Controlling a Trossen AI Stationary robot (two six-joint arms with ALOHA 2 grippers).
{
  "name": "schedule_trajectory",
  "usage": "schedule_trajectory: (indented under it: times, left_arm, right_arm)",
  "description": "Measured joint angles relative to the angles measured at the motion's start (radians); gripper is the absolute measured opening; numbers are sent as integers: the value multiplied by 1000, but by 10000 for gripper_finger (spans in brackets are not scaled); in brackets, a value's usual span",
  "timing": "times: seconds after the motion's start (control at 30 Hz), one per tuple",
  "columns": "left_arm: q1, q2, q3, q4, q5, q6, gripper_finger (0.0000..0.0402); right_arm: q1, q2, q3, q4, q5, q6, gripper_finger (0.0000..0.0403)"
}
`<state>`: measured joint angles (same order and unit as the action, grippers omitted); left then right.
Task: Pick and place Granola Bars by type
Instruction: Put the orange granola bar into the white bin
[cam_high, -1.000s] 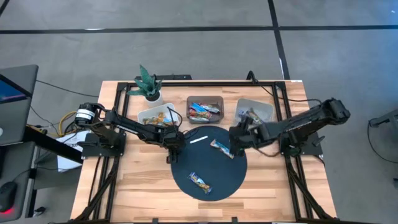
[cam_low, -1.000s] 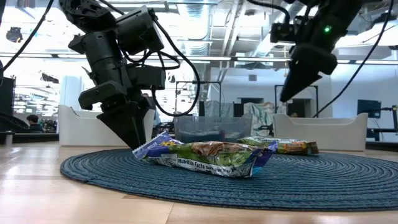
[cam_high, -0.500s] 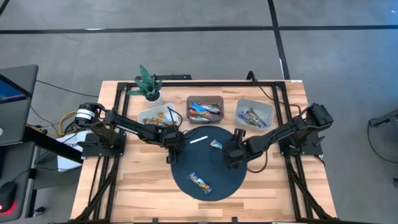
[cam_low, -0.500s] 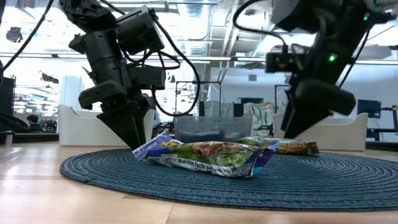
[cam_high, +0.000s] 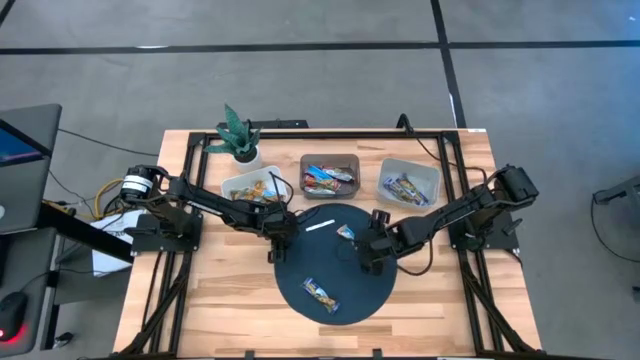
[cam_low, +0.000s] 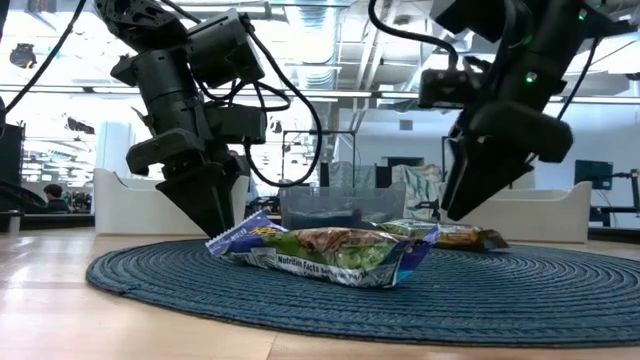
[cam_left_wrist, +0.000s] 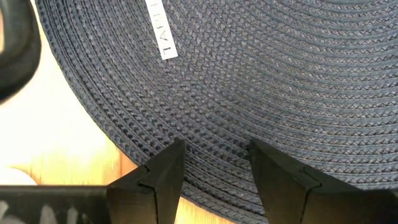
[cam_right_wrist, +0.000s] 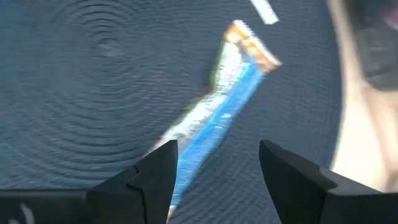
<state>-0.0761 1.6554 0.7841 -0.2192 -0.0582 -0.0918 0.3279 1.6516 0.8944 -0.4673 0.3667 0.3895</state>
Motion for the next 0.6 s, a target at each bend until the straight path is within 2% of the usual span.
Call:
schedule_trajectory:
  times: [0.17, 0.37, 0.6]
  left_arm:
    - [0, 0, 0, 1, 0, 0, 174]
    - [0, 0, 0, 1, -1, 0, 174]
    - [0, 0, 1, 4, -1, 0, 174]
  right_arm:
    - [-4, 0, 0, 31, -55, -15, 219]
    - [-35, 5, 0, 46, -55, 114, 219]
    - [-68, 64, 1, 77, -132, 156, 219]
